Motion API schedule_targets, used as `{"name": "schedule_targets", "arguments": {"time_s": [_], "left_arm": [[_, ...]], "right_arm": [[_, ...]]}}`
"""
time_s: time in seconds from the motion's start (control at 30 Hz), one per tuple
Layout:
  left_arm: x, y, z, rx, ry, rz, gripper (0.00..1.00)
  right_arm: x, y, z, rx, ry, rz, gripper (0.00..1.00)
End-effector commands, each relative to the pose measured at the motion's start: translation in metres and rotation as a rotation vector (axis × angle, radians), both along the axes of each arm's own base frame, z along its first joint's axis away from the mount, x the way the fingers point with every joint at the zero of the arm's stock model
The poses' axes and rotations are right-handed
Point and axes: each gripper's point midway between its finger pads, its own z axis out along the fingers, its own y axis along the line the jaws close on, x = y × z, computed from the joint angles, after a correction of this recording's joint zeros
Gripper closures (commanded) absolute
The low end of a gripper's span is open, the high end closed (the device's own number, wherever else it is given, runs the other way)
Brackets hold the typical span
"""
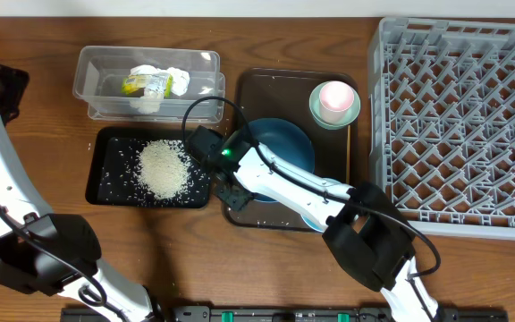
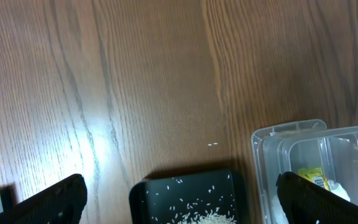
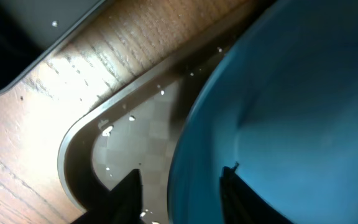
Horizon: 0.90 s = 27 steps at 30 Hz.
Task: Sort waste into correct bins and load items into the dishwasher rack
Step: 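Grasp the blue plate rim with the right gripper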
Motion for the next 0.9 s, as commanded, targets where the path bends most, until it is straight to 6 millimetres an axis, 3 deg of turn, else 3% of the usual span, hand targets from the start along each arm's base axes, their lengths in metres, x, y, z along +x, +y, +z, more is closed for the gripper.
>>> {"name": "schedule_targets", "arguments": {"time_s": [0.0,0.27,0.37,0.5,0.73,0.87], "left_arm": [[-0.001,0.002,-0.001,0.007,0.010,0.007,0.01],[-0.001,0.002,-0.001,0.007,0.010,0.007,0.01],[-0.001,0.002,-0.001,0.007,0.011,0.007,0.01],[-0.001,0.002,-0.001,0.007,0.010,0.007,0.00],[-0.001,0.002,-0.001,0.007,0.010,0.007,0.00],[-0.001,0.002,-0.001,0.007,0.010,0.007,0.01]], "right_arm": [[0.002,0.003,-0.001,0.000,-0.009,-0.019,0.61],[-0.002,0.001,-0.020,0.005,0.004,-0.019,0.58],[0.001,-0.001,-0.020,-0.006,-0.017,-0.018,0.67],[0.003,0.001,-0.017,0.003,-0.022,-0.019,0.69],[0.003,0.002,-0.011,0.009,-0.026,-0.019,0.92],[0.004,0.002,-0.001,0.011,-0.028,-0.019,0.99]]}}
